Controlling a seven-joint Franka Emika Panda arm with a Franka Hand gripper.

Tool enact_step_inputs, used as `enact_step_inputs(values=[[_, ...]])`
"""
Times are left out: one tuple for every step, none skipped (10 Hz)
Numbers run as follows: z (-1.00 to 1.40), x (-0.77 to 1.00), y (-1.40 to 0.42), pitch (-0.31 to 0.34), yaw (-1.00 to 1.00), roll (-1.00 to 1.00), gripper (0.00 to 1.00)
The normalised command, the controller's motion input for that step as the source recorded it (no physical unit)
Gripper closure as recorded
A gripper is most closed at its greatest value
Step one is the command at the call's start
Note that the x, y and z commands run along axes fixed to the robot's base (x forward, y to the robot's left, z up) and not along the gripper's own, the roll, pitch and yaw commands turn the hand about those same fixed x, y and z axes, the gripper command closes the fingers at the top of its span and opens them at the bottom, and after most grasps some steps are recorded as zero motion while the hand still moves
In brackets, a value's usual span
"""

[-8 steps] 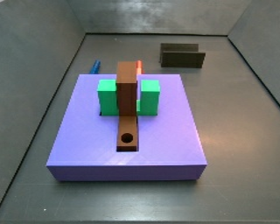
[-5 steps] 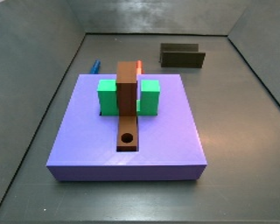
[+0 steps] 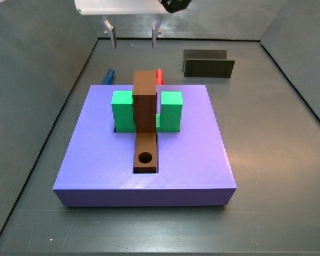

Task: Pick up the blue object. Move up. Place the blue object on the fixture. Regrasp the blue object. Move to above the board. Insert the blue object.
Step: Pick up the blue object.

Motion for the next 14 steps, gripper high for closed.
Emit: enact_step_inputs(values=[[-0.45,-0.37,-0.54,-0.211,0.17,0.22,0.0],[-0.37,-0.18,-0.62,-0.184,0.21,0.22,0.0],[-0.42,-0.19,-0.52,-0.199,0.19,0.21,0.0],[-0.35,-0.21,-0.23,-0.187,0.13,0.14,0.0],[-0.25,-0.14,0.0,-0.136,0.04,0.11,0.0],[-0.07,-0.33,0.12,-0.079,-0.1,0.06,0.0],[-0.04,-0.64,0.19,-0.117,-0.04,0.03,0.0],[-0.05,-0.58,0.27,-0.103,-0.05,0.0,0.0],[-0.02,-0.5,0.23,-0.09,-0.03,0.0,0.0],[-0.34,0.12,-0.06,-0.109,0.0,0.0,0.0],[-0.5,0.0,-0.13,-0.206,0.0,0.0,0.0],[-0.4,0.18,-0.17,-0.18,0.0,0.0,0.0],[-0.34,0.28,-0.14,-0.166,0.01,-0.03,0.0],[-0.33,0.18,-0.04,-0.159,0.0,-0.03,0.0]])
